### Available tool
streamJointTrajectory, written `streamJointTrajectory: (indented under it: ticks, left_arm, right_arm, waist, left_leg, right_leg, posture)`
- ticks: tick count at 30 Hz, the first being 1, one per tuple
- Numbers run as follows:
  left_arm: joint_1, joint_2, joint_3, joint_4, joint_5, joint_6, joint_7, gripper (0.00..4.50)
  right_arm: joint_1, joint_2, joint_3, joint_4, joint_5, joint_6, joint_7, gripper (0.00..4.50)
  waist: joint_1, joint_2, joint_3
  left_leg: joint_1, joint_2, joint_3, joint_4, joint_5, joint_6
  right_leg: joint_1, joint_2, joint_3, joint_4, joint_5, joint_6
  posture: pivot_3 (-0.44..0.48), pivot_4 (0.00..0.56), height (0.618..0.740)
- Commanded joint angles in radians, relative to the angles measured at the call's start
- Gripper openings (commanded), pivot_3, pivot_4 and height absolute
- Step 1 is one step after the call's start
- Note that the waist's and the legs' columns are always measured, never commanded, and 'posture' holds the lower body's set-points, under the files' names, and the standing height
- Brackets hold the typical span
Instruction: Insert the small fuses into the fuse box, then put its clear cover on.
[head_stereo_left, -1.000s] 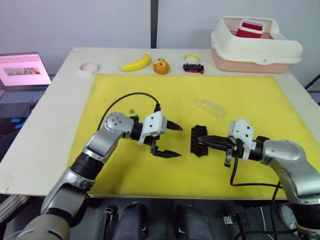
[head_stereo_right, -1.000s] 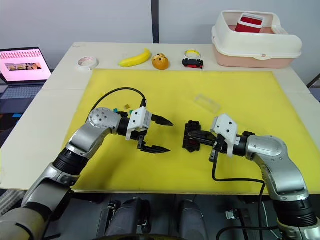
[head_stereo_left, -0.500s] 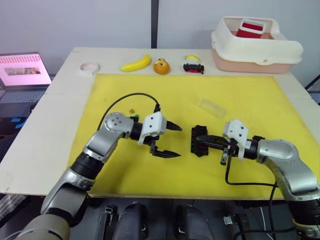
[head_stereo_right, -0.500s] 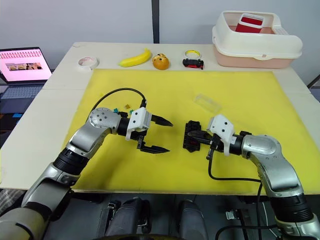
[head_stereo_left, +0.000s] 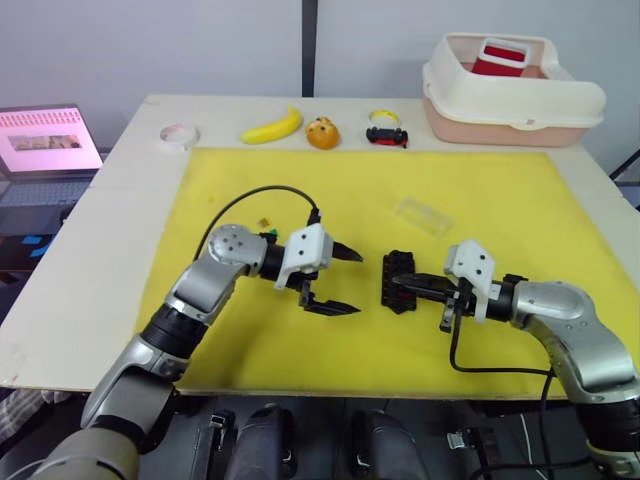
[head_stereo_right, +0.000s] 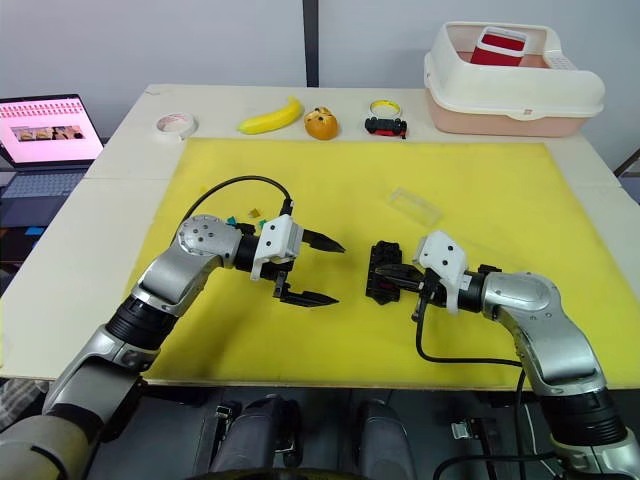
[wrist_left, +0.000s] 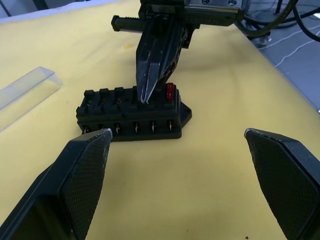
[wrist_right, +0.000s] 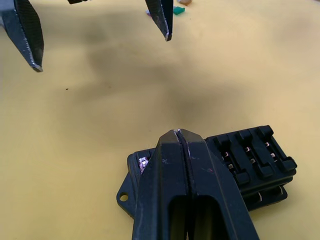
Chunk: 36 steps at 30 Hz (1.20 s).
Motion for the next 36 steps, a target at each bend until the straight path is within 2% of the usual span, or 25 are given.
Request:
streamJointTrajectory:
  ticks: [1,9,13,24,36]
  left_arm:
    - [-0.026,0.0,0.026,-0.013,0.0,-0.023,-0.004,4.5]
    - [-0.026,-0.003,0.029,-0.005,0.001,-0.028,-0.003,4.5]
    - [-0.028,-0.007,0.028,0.001,0.002,-0.032,-0.002,4.5]
    - [-0.022,-0.006,0.027,0.0,0.008,-0.042,0.002,4.5]
    - [-0.02,-0.004,0.025,0.003,0.011,-0.048,0.012,4.5]
  right_arm:
    - [0.008,-0.014,-0.003,-0.016,-0.001,0.005,-0.005,0.02]
    - [-0.071,-0.024,-0.107,-0.053,0.151,0.142,-0.021,0.02]
    - [-0.07,-0.028,-0.09,-0.047,0.145,0.148,-0.022,0.02]
    - [0.04,-0.039,0.016,-0.066,0.057,0.137,-0.058,0.02]
    - [0.073,-0.036,-0.012,-0.1,0.074,0.133,-0.07,0.02]
  waist:
    - [0.0,0.0,0.0]
    - [-0.001,0.0,0.0]
    - [0.001,0.0,0.0]
    - [0.0,0.0,0.0]
    - [0.0,-0.001,-0.001]
  left_leg:
    - [0.0,0.0,0.0,0.0,0.0,0.0]
    - [0.0,0.0,0.0,0.0,0.0,0.0]
    - [0.0,0.0,0.0,0.0,0.0,0.001]
    - [0.0,0.0,0.0,0.0,-0.001,0.002]
    - [0.0,0.0,0.0,0.0,-0.001,0.002]
  right_leg:
    - [0.0,0.0,0.0,0.0,0.0,0.0]
    - [0.0,0.0,0.0,0.0,0.0,0.0]
    - [0.0,0.0,0.0,0.0,0.0,0.0]
    - [0.0,0.0,0.0,0.0,0.0,0.0]
    - [0.001,0.0,0.0,0.0,0.0,0.0]
  posture:
    - [0.0,0.15,0.74]
    - [0.0,0.15,0.74]
    - [0.0,0.15,0.74]
    - [0.0,0.15,0.74]
    - [0.0,0.15,0.74]
